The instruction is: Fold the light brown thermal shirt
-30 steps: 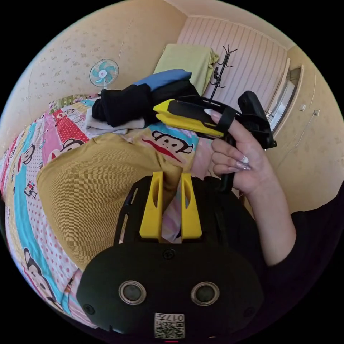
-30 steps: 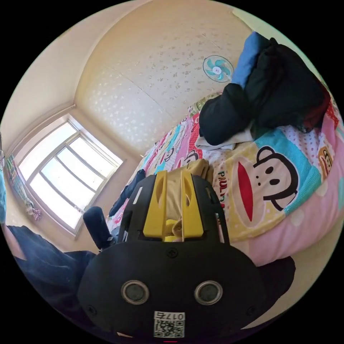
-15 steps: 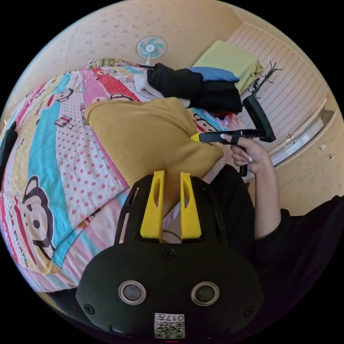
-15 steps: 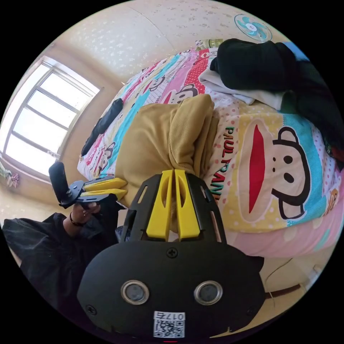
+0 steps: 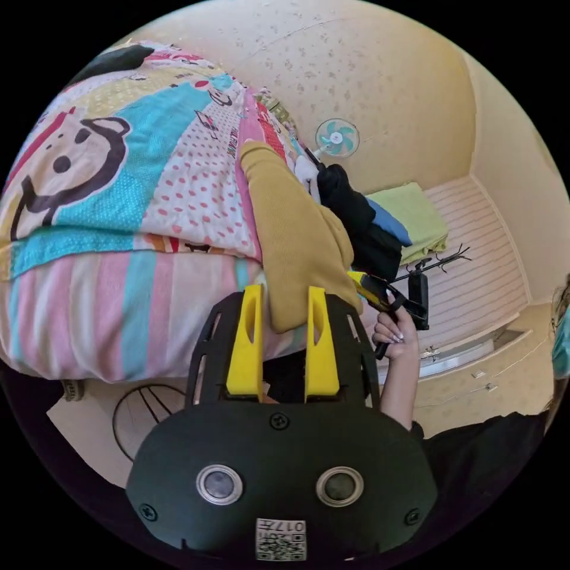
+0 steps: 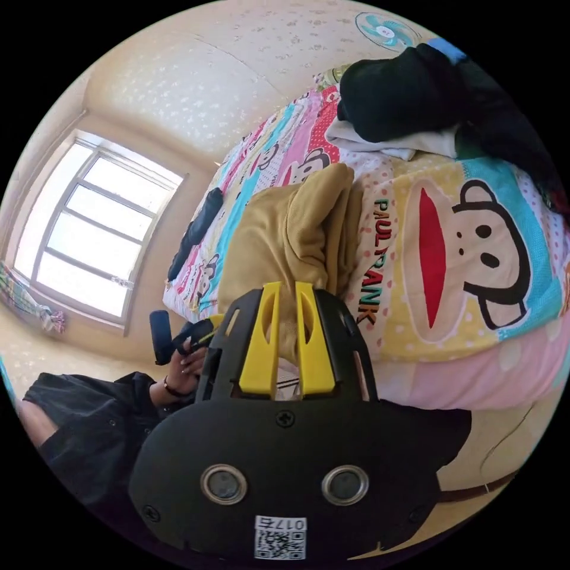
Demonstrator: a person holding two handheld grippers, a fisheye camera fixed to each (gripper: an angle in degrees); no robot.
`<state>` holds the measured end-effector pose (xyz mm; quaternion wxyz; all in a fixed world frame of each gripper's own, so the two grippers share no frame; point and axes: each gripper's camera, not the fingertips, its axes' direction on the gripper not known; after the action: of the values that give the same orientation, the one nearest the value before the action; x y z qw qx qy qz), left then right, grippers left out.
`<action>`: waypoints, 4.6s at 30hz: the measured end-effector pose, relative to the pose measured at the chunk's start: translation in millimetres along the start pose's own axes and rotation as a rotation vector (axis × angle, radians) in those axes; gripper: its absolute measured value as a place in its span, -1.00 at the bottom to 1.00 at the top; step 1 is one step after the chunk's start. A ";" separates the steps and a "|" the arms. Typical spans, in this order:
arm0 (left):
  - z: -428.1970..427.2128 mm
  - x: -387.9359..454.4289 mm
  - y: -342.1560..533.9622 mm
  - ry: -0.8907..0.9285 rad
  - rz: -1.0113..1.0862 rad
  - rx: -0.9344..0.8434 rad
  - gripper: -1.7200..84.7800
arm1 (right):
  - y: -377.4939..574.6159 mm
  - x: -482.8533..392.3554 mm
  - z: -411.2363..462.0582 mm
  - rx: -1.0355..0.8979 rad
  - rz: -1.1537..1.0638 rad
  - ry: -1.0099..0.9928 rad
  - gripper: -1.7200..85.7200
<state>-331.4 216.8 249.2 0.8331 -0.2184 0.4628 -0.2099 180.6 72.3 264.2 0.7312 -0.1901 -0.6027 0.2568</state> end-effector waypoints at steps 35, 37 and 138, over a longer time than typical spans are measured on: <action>-190.7 46.6 27.0 0.125 0.335 0.138 -0.83 | -141.0 -41.4 -156.4 0.417 -0.010 -0.949 -0.73; -188.9 41.2 27.2 0.109 0.299 0.138 -0.83 | -192.9 -51.5 -179.1 0.493 -0.094 -0.878 -0.72; 35.4 -15.6 -165.8 -1.107 0.181 0.153 -0.44 | -42.5 124.2 425.1 -0.034 -0.126 0.853 -0.35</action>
<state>-332.9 96.1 369.3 0.9797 -0.1944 -0.0425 -0.0245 -211.9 100.2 472.0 0.9260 -0.2540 -0.2610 0.0998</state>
